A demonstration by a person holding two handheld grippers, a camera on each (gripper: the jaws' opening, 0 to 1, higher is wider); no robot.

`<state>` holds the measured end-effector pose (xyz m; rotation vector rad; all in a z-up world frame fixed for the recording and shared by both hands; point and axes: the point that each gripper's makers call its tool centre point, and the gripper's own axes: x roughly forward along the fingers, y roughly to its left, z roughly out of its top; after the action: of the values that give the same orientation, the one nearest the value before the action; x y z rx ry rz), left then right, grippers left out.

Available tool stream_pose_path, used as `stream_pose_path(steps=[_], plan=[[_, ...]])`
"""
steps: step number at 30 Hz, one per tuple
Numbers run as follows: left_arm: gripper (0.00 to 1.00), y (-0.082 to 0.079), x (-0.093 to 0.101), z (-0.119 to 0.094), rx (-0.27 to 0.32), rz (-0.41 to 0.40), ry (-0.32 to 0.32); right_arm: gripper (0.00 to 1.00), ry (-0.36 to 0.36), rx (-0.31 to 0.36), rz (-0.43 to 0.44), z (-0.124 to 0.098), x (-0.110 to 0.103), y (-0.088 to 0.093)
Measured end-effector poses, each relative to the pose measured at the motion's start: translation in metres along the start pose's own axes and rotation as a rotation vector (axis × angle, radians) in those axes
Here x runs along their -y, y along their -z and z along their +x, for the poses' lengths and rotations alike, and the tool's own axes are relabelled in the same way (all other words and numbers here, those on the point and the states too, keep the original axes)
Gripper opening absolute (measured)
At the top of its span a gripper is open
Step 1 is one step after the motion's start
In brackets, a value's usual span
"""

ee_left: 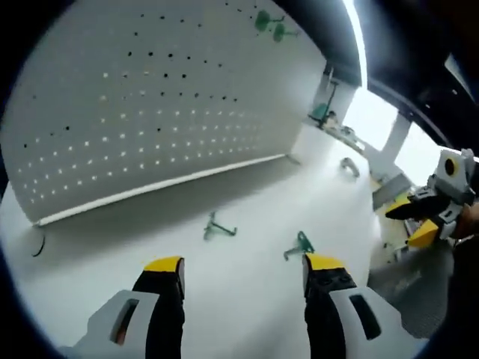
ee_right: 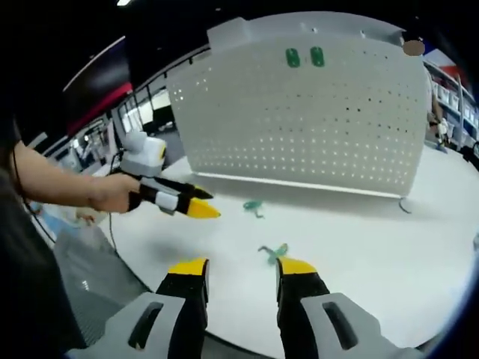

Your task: Insert the hook assembly into the mounting plate slot until the hook locks in place.

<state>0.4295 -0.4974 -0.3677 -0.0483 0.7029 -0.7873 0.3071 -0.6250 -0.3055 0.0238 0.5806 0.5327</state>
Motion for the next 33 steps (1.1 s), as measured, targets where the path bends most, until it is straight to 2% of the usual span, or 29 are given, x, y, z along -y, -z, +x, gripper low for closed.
stream_pose_path(steps=[5, 11, 12, 14, 19, 23, 27, 30, 33], plan=[[0.63, -0.003, -0.010, 0.019, -0.007, -0.014, -0.003, 0.34, 0.023, 0.008, 0.004, -0.002, 0.010, -0.006], [0.60, 0.004, -0.021, 0.034, -0.038, -0.028, -0.026, 0.33, 0.054, -0.003, -0.020, -0.002, 0.025, -0.007], [0.60, 0.010, -0.020, 0.038, -0.062, -0.052, -0.018, 0.33, 0.059, -0.003, -0.010, -0.002, 0.028, -0.007], [0.57, 0.016, -0.023, 0.044, -0.092, -0.036, -0.033, 0.33, 0.066, -0.008, -0.007, -0.001, 0.034, -0.007], [0.55, 0.009, -0.025, 0.052, -0.082, -0.030, -0.033, 0.33, 0.084, 0.005, 0.001, -0.002, 0.038, -0.011], [0.53, 0.006, -0.024, 0.060, -0.100, -0.009, -0.026, 0.33, 0.086, -0.009, 0.016, -0.002, 0.037, -0.005], [0.54, -0.004, -0.023, 0.066, -0.082, 0.021, -0.022, 0.33, 0.086, -0.021, 0.010, -0.002, 0.037, 0.000], [0.51, -0.004, -0.023, 0.072, -0.090, 0.009, -0.011, 0.33, 0.098, -0.025, 0.019, -0.002, 0.044, 0.002], [0.47, -0.004, -0.024, 0.075, -0.099, 0.032, -0.012, 0.32, 0.117, -0.015, 0.019, -0.005, 0.052, -0.003]])
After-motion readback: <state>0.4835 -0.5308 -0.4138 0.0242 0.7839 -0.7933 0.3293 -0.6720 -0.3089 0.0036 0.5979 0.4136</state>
